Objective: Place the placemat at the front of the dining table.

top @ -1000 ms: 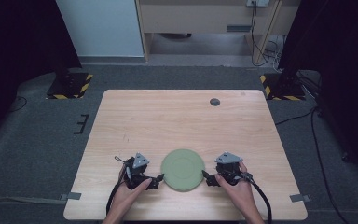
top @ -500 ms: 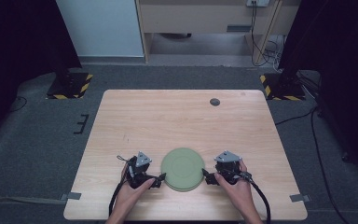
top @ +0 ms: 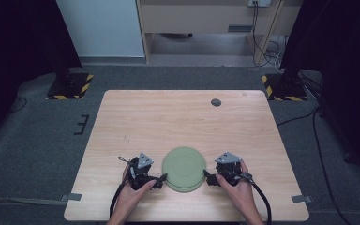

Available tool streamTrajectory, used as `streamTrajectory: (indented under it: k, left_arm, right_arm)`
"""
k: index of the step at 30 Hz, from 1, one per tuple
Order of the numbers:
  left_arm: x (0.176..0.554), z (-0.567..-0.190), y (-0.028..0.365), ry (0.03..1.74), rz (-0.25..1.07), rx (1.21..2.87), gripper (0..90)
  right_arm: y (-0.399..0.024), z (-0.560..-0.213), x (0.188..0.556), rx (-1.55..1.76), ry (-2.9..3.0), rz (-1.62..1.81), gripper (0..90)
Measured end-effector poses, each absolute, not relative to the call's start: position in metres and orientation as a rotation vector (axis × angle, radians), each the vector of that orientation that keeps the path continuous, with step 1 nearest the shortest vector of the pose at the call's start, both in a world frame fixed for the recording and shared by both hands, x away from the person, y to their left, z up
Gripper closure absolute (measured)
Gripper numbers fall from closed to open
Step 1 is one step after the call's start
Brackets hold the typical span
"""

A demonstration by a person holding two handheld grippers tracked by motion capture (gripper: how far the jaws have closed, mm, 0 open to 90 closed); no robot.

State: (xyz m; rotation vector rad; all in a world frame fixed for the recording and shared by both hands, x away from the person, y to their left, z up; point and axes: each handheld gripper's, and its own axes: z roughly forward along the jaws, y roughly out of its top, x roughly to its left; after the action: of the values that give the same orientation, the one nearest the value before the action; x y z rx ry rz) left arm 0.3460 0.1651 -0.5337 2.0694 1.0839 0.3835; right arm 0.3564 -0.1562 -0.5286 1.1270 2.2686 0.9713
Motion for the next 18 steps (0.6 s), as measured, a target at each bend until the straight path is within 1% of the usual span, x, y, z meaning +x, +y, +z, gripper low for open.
streamTrajectory:
  k: [9, 18]
  left_arm:
    - [0.3529, -0.5344, 0.1629, 1.133, 0.407, 2.035, 0.1]
    - [0.3503, -0.5333, 0.1628, 1.123, 0.409, 2.038, 1.6]
  right_arm:
    - [-0.1547, -0.5295, 0.3593, 1.14, 2.228, 0.973, 5.1]
    - [-0.1535, -0.5284, 0.3572, 1.109, 2.25, 0.978, 6.1]
